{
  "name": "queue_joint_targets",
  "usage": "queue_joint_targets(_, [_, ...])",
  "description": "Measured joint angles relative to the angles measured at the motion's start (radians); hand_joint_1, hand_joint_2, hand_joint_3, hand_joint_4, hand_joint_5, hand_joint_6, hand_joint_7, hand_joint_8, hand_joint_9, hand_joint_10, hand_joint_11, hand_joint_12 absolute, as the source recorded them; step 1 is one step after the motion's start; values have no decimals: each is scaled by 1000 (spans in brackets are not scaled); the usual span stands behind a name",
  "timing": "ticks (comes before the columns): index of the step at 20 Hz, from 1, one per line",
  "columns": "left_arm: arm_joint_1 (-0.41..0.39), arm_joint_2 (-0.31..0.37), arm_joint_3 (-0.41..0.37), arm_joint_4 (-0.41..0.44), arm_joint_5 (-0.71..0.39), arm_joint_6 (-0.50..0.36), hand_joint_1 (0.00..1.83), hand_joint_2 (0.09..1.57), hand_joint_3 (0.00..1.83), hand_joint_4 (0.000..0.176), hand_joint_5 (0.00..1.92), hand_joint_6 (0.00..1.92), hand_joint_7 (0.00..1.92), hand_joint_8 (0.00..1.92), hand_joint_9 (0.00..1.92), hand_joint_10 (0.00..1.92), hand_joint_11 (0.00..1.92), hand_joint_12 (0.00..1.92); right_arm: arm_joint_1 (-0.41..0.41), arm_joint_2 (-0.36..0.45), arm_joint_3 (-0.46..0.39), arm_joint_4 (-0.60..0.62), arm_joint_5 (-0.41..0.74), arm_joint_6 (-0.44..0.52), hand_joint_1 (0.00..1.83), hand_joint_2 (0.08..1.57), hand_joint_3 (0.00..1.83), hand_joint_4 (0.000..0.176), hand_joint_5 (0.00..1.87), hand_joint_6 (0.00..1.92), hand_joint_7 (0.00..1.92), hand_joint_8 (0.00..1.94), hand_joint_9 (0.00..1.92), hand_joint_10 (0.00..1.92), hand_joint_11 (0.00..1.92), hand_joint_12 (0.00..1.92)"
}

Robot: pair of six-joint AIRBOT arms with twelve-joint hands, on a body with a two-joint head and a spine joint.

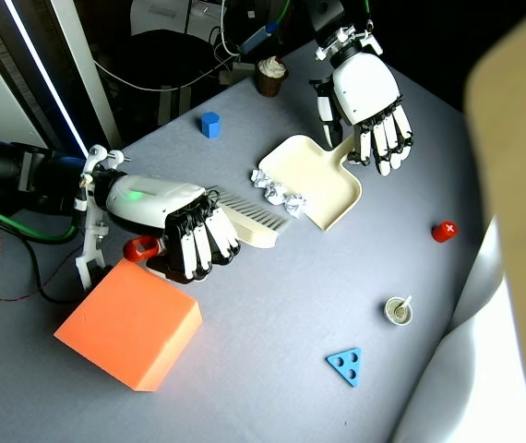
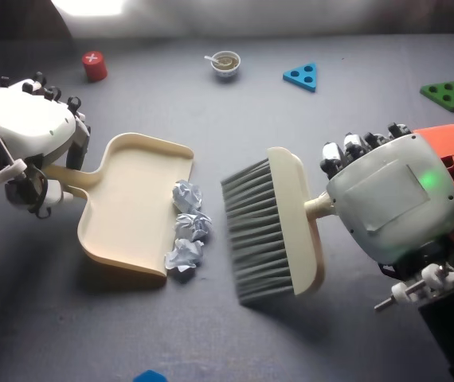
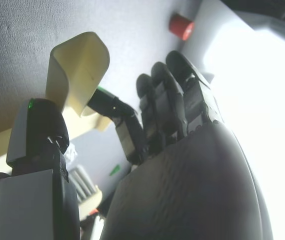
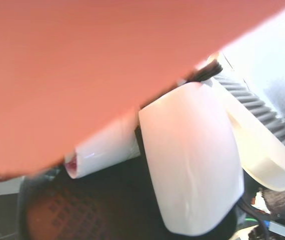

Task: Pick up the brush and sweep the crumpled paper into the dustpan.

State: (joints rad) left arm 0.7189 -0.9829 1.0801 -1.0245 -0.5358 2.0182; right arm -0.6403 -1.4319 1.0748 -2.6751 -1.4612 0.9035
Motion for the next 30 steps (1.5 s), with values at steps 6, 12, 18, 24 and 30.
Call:
queue_joint_targets(6, [0,0,0,0,0,0,1045,1182,0,0,854,1177,369,2,293,4,0,699,55,78,-71,-12,58,-52,1562,1201,0,129,885,1921,972,1941,1239,1921,1376,1921])
queue_joint_targets(12, [0,0,0,0,0,0,1037,1191,2,0,835,1206,389,1,306,2,0,689,178,183,-159,11,205,-217,1535,1205,1,109,882,1921,993,1941,1231,1921,1384,1921])
queue_joint_targets(18, [0,0,0,0,2,0,1036,1190,1,0,840,1199,407,1,320,2,0,715,420,229,-239,376,510,-688,1537,1205,3,99,893,1921,993,1941,1219,1921,1365,1921])
queue_joint_targets(24, [-3,0,0,0,4,0,1080,1173,0,0,872,1147,390,4,318,6,0,747,518,176,-303,764,488,-1147,1524,1198,0,76,900,1921,1014,1941,1236,1921,1370,1921])
queue_joint_targets(30, [-7,0,0,-1,3,0,1036,1181,0,6,854,1178,387,2,320,2,0,759,532,94,-304,842,391,-1285,1526,1210,0,97,860,1921,985,1941,1213,1921,1361,1921])
